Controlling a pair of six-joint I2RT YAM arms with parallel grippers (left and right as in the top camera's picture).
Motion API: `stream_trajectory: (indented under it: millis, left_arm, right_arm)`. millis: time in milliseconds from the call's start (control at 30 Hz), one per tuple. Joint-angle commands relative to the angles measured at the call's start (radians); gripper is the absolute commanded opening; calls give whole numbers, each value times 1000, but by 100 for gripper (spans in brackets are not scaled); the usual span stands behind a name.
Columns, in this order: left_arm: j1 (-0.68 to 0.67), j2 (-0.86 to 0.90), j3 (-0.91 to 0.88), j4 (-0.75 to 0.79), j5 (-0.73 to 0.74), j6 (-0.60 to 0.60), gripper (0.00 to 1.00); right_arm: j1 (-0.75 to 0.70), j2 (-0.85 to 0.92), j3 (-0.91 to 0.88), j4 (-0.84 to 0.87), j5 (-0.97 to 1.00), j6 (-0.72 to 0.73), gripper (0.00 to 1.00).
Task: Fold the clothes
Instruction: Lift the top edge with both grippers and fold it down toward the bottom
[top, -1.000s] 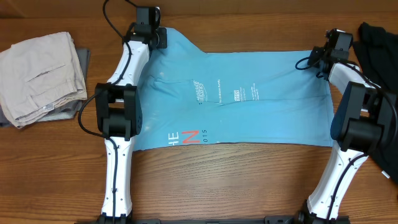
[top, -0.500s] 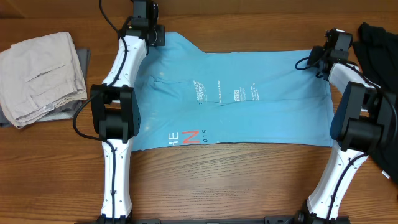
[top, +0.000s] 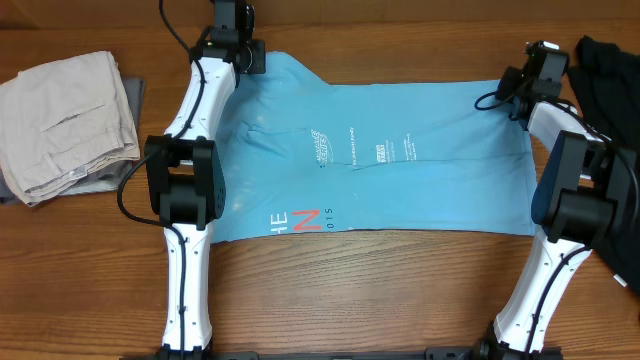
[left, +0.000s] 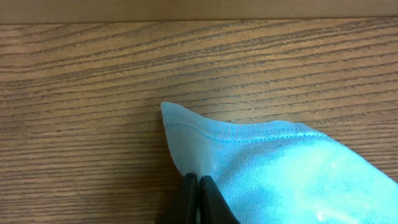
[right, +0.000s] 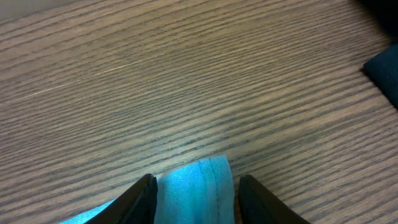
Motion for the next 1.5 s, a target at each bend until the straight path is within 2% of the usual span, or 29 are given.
stream_trajectory:
  millis: [0,267,467,500,700,1000,1233,1467]
  left_arm:
    - [2,-40,6,1,5,20,4]
    - [2,-40,6,0,5,19,4]
    - [2,-40,6,-10,5,20,4]
    - [2,-40,6,-11,5,20,4]
    - [2,-59,6,-40,5,20,4]
    - [8,-189,6,-221,7,19,4]
    - [12,-290,6,-296,113,19,4]
    - [12,-305,6,-509,162,11,4]
  right_arm:
    - [-4,29,-7,3,-5,3,46]
    - [-4,44,-7,0,-5,2,43]
    - [-7,45,-6,-1,0,-2,5]
    - [-7,45,-6,-1,0,-5,4]
    - [-7,24,-5,-8,-1,-20,4]
    - [-7,-40,-5,-55,-2,-20,4]
    - [-7,-117,-5,-131,-17,0,4]
    - [-13,-229,-5,-272,-58,0,4]
